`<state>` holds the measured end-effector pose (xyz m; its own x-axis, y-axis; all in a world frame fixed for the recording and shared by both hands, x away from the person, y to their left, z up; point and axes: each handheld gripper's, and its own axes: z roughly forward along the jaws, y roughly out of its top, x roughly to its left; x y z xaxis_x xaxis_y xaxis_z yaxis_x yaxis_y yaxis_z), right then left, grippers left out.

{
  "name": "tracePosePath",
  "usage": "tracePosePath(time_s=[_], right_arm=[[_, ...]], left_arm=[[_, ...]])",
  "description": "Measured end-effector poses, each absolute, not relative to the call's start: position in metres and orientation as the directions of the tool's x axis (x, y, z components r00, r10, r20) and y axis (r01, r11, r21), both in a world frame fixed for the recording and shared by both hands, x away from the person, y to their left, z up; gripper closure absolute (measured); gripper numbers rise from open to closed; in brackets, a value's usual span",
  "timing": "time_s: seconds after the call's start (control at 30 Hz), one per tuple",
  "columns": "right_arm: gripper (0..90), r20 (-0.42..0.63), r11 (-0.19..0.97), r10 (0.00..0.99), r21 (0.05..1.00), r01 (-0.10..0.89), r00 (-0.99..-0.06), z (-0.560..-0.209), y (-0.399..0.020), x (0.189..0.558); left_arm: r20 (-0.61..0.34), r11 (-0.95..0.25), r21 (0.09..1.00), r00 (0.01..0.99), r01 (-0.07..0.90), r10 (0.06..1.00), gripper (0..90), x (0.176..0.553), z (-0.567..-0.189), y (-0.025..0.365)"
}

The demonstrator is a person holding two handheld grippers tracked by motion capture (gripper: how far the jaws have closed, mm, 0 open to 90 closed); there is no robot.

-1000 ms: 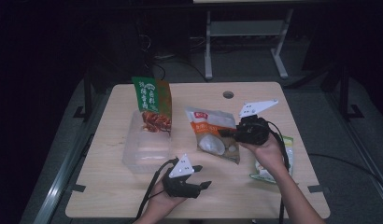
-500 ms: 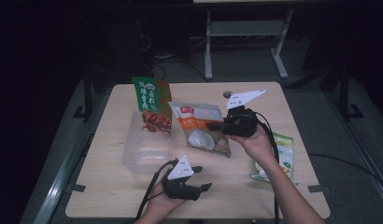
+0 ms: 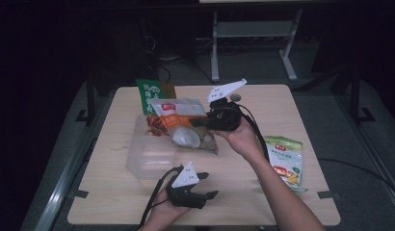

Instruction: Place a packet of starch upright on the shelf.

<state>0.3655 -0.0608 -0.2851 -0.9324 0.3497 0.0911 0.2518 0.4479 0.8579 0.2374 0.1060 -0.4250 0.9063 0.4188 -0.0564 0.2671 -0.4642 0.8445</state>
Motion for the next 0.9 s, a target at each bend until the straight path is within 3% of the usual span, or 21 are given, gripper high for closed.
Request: tracePosePath(time_s=[0.9], right_arm=[[90.0, 0.103, 0.445, 0.317, 0.861, 0.244, -0.943, -0.303, 0.018, 0.396]], left_arm=[[-0.007, -0.490, 0.838, 0.904, 0.238, 0.428, 32.0, 0.226, -0.423, 0.126]])
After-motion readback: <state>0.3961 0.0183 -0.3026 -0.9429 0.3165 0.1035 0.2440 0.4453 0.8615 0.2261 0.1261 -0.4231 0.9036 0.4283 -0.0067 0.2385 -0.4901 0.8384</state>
